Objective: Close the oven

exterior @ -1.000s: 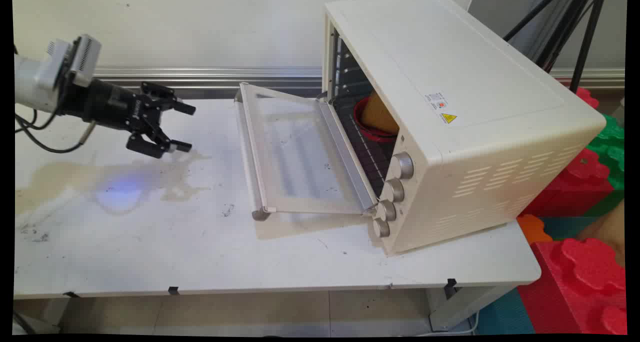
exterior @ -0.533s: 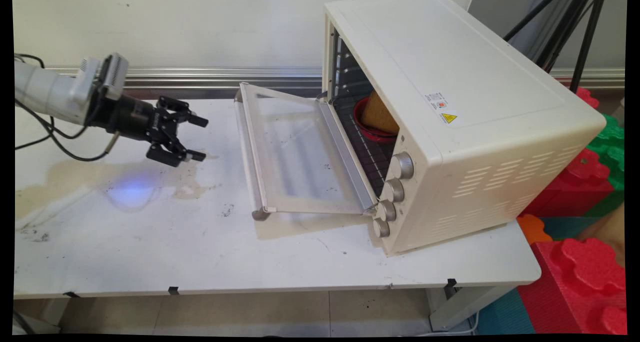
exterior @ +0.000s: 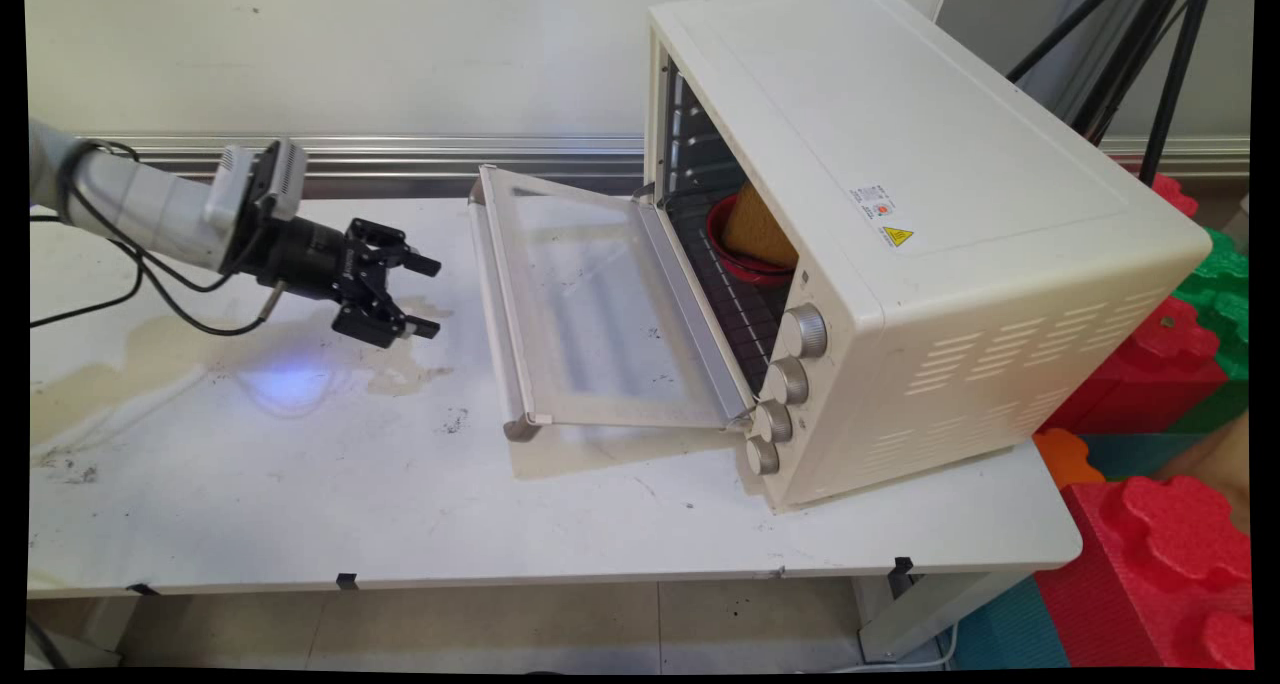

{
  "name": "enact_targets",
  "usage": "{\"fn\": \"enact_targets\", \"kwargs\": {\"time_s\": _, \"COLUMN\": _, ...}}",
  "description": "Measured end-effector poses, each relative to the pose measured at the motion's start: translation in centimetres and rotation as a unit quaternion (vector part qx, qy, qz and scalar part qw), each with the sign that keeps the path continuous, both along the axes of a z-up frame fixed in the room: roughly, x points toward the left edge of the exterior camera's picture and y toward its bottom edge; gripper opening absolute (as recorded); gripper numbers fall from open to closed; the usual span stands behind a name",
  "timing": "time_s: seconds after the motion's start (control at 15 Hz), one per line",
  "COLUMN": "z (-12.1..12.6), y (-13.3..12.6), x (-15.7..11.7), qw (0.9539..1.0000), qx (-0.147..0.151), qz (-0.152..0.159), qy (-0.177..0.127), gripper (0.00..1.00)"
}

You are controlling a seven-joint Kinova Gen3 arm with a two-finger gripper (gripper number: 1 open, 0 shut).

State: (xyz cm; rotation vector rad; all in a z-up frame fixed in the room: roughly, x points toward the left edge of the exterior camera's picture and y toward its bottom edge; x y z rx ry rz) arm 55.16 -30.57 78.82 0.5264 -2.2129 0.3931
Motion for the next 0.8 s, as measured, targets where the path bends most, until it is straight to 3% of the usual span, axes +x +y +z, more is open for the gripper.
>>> {"fn": "enact_targets", "kwargs": {"time_s": 0.6, "z": -2.2, "y": -1.5, "x": -0.9, "qw": 0.9995, "qx": 0.018, "qz": 0.018, "qy": 0.018, "gripper": 1.0}}
{"fn": "enact_targets", "kwargs": {"time_s": 0.67, "z": -2.3, "y": -1.5, "x": -1.0, "qw": 0.9995, "qx": 0.019, "qz": 0.018, "qy": 0.02, "gripper": 0.0}}
{"fn": "enact_targets", "kwargs": {"time_s": 0.8, "z": -2.5, "y": -1.7, "x": -1.3, "qw": 0.9994, "qx": 0.019, "qz": 0.019, "qy": 0.024, "gripper": 0.0}}
